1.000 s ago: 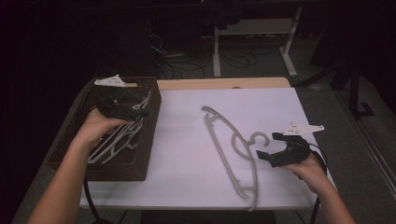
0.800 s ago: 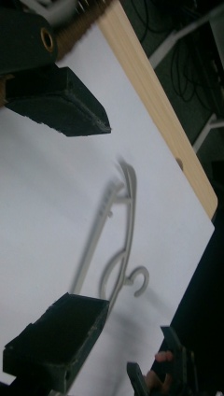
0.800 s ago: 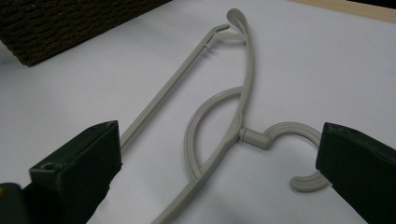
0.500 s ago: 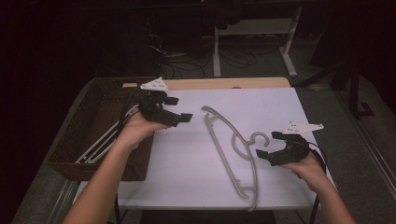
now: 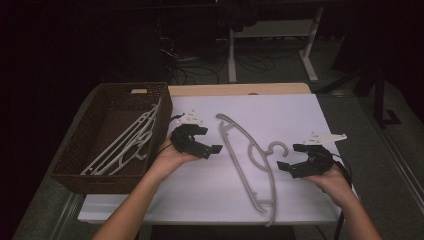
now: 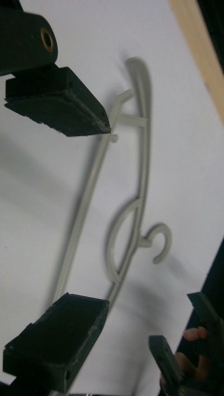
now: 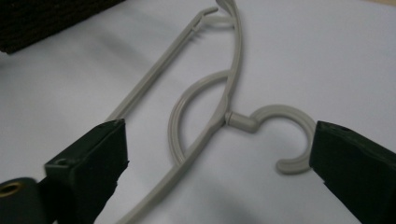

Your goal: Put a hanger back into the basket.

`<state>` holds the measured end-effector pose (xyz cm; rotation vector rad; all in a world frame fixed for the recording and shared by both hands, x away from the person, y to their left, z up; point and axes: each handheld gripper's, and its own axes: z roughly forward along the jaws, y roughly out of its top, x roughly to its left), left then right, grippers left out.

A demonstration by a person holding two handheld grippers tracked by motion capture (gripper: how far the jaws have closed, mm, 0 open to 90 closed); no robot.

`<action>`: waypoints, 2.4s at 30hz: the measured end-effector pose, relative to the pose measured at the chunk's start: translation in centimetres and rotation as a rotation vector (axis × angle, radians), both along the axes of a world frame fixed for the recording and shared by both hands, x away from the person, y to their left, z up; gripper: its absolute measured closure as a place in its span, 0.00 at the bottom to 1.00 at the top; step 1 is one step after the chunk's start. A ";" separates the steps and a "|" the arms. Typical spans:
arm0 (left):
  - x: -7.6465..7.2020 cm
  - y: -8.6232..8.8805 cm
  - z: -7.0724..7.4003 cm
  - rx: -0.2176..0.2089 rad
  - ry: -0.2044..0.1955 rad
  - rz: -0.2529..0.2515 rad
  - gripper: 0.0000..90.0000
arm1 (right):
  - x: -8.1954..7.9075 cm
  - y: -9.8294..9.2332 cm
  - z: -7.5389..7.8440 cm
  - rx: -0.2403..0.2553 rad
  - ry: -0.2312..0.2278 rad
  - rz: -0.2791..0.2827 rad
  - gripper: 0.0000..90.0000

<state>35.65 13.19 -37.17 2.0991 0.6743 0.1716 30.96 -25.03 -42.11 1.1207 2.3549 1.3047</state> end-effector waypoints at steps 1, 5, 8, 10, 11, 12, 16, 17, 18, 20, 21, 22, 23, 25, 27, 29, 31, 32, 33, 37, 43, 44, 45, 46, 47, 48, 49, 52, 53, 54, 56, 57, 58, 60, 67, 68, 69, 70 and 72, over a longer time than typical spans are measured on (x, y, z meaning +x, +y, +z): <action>-0.3 0.0 -1.1 0.016 0.000 0.006 0.15 | -0.1 -0.1 -0.1 -0.005 0.005 -0.001 0.09; -0.7 0.1 -3.0 0.029 0.021 0.009 0.15 | -0.1 -0.2 -0.8 -0.022 0.022 -0.004 0.15; -1.0 0.2 -3.7 0.036 0.029 0.009 0.15 | 0.0 -0.1 -1.2 -0.017 0.048 -0.006 0.23; -1.1 0.2 -4.0 0.038 0.034 0.008 0.15 | 0.0 0.0 -1.3 -0.015 0.055 -0.006 0.28; -1.1 0.2 -4.1 0.038 0.040 0.003 0.15 | 0.0 0.1 -1.3 -0.016 0.057 -0.005 0.30; -1.1 0.1 -4.3 0.041 0.041 0.003 0.15 | 0.0 0.2 -1.3 -0.016 0.058 -0.005 0.34; -1.2 0.0 -4.8 0.050 0.048 0.000 0.15 | -0.1 0.1 -1.4 -0.012 0.073 0.010 0.53; -1.2 0.0 -4.9 0.052 0.050 -0.002 0.15 | -0.1 0.0 -1.5 -0.012 0.077 0.018 0.59; -1.2 -0.1 -4.9 0.055 0.050 -0.005 0.15 | -0.2 0.0 -1.6 -0.016 0.086 0.023 0.64; -1.2 -0.1 -5.0 0.058 0.049 -0.007 0.15 | -0.4 0.1 -1.8 -0.032 0.105 0.040 0.75; -1.2 -0.1 -5.0 0.057 0.049 -0.008 0.15 | -0.5 0.1 -1.9 -0.045 0.108 0.056 0.80; -1.1 -0.1 -5.0 0.055 0.048 -0.007 0.15 | -0.5 0.2 -2.0 -0.053 0.115 0.074 0.85; -1.1 -0.1 -5.0 0.055 0.048 -0.007 0.15 | -0.5 0.2 -2.0 -0.053 0.115 0.074 0.85; -1.1 0.1 -4.9 0.053 0.048 -0.004 0.15 | -0.7 0.4 -2.2 -0.069 0.137 0.104 0.94; -1.0 0.3 -4.7 0.049 0.043 0.000 0.15 | -0.7 0.8 -2.7 -0.101 0.171 0.156 0.99; -0.9 0.4 -4.6 0.047 0.042 0.004 0.15 | -0.7 1.1 -3.1 -0.118 0.195 0.193 0.99; -0.9 0.6 -4.5 0.046 0.041 0.007 0.15 | -0.8 1.6 -3.4 -0.128 0.213 0.229 0.99; -0.8 0.6 -4.5 0.043 0.040 0.010 0.15 | -0.8 1.8 -3.5 -0.133 0.221 0.246 0.99; -0.8 0.7 -4.5 0.042 0.039 0.012 0.15 | -0.8 2.0 -3.5 -0.137 0.222 0.255 0.99; -0.6 1.0 -4.4 0.041 0.040 0.023 0.15 | -1.0 2.5 -3.5 -0.125 0.228 0.297 0.99; -0.6 1.1 -4.2 0.041 0.040 0.030 0.15 | -1.1 4.9 -3.3 -0.122 0.218 0.363 0.99; -0.6 1.1 -4.2 0.040 0.041 0.029 0.15 | -1.1 5.4 -3.3 -0.122 0.213 0.376 0.99; -0.6 1.1 -4.1 0.041 0.042 0.029 0.15 | -1.0 5.9 -3.3 -0.118 0.210 0.391 0.99; -0.6 1.1 -4.1 0.042 0.040 0.031 0.15 | -1.0 6.5 -3.3 -0.115 0.211 0.403 0.99; -0.6 1.1 -4.1 0.040 0.040 0.033 0.15 | -1.0 7.1 -3.3 -0.116 0.206 0.419 0.99; -0.6 1.1 -4.0 0.039 0.042 0.033 0.15 | -1.0 7.7 -3.3 -0.118 0.202 0.432 0.99; -0.6 1.2 -4.0 0.038 0.040 0.035 0.15 | -0.9 8.3 -3.3 -0.121 0.200 0.442 0.99; -0.5 1.4 -3.9 0.036 0.041 0.042 0.15 | -0.6 10.1 -3.3 -0.125 0.183 0.471 0.99; -0.5 1.4 -3.8 0.035 0.041 0.046 0.15 | -0.5 10.7 -3.2 -0.124 0.181 0.476 0.99; -0.4 1.5 -3.8 0.032 0.043 0.049 0.15 | -0.4 11.3 -3.3 -0.126 0.174 0.485 0.99; -0.4 1.6 -3.8 0.030 0.041 0.057 0.15 | -0.2 12.6 -3.2 -0.128 0.165 0.496 0.99; -0.4 1.6 -3.7 0.026 0.043 0.059 0.15 | -0.1 13.2 -3.3 -0.127 0.160 0.505 0.99; -0.4 1.6 -3.7 0.026 0.042 0.061 0.15 | 0.0 13.8 -3.3 -0.124 0.160 0.512 0.99; -0.4 1.7 -3.7 0.026 0.042 0.064 0.15 | 0.1 15.1 -3.3 -0.126 0.147 0.536 0.99; -0.2 2.0 -3.6 0.026 0.044 0.080 0.15 | 0.3 18.7 -3.2 -0.143 0.111 0.586 0.99; -0.2 2.0 -3.6 0.028 0.043 0.083 0.15 | 0.3 18.6 -3.0 -0.141 0.105 0.587 0.99; -0.2 2.0 -3.7 0.029 0.043 0.089 0.15 | 0.4 18.3 -2.8 -0.134 0.105 0.577 0.99; -0.1 2.1 -3.7 0.029 0.043 0.096 0.15 | 0.6 17.9 -2.5 -0.128 0.102 0.563 0.99; 0.1 2.1 -3.7 0.034 0.041 0.115 0.16 | 1.2 16.8 -2.1 -0.122 0.088 0.525 0.99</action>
